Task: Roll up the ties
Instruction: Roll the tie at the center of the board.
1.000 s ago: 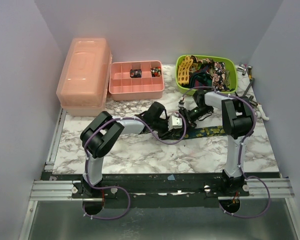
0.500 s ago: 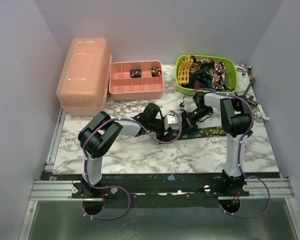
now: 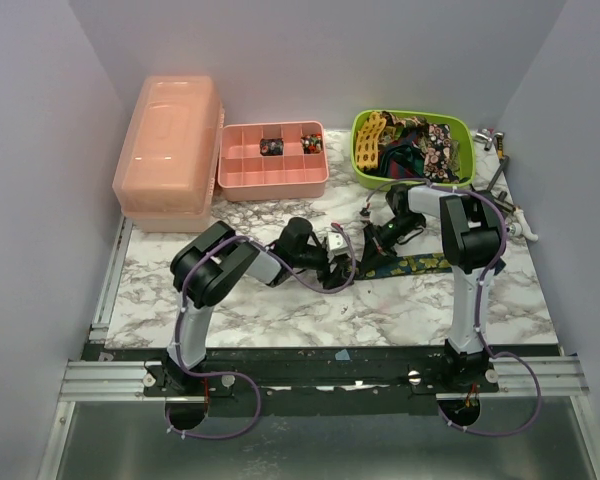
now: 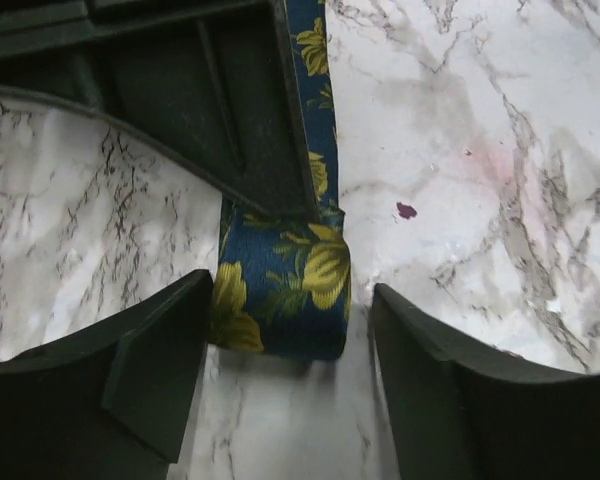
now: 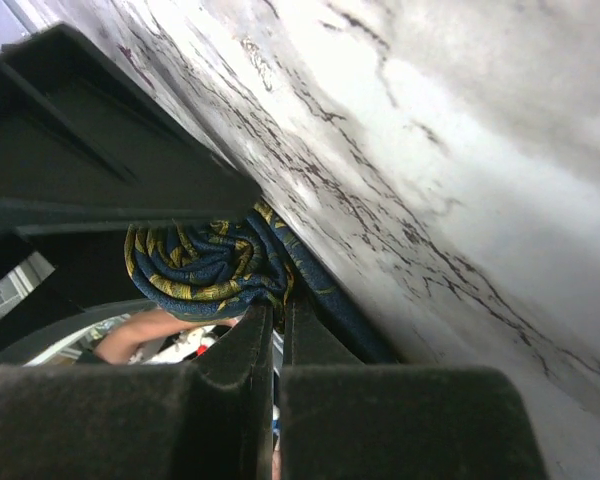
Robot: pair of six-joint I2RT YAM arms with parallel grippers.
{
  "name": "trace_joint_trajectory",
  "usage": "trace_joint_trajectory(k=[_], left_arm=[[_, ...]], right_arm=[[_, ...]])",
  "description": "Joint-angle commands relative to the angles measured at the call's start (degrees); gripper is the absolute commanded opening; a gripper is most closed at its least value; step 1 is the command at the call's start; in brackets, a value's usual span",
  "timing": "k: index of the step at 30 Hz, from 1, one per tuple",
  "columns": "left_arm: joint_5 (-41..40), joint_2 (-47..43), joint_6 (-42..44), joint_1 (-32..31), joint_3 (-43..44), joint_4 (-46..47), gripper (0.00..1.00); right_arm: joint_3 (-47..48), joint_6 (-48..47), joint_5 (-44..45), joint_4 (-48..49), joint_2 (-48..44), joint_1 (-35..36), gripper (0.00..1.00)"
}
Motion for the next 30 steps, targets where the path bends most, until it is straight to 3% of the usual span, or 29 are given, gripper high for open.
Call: trace_joint_trajectory(k=[1,7,9,13,17,20,26,30], left_arm=[[-1.27,5.22,0.33,-2.03,2.79,8.23,0.59],[-5.01,3.85,6.15,-3.68,3.21,-0.62,0.22],[-7.08,1.88,8.08,-3.68,3.00,-7.16,0.15],[-9.77,-0.87,12.84,-3.68,2.28,-19.54,0.13],[-12.23,-0.75,14.81,-4.00,4.68,-28.18,0.15],[-13.72,-0.24,14.49,-4.20,7.08,-31.27,0.19],[-15.07,0.08,13.80,-4.73,9.73,-34.48,0.24],[-15.41,-0.02,13.92,-4.86,10.00,-35.75,0.25]], right_arm=[[-0.03,-2.27,18.53,8.57,6.32,0.25,0.00],[2.04,-2.76,14.72,6.45,5.27,0.40,0.02],[2.42,-3.03,11.84,4.59,3.09,0.06,0.15],[2.19,-5.14,4.16,-0.73,-4.09,-2.32,0.42],[1.94,-5.33,-5.27,-4.46,-7.04,-2.43,0.50],[1.68,-3.81,-10.33,-3.99,-6.63,-1.77,0.52],[2.93,-1.37,-8.62,-2.16,-2.68,1.40,0.51],[2.63,-1.47,-2.39,-1.79,-0.74,1.48,0.35]])
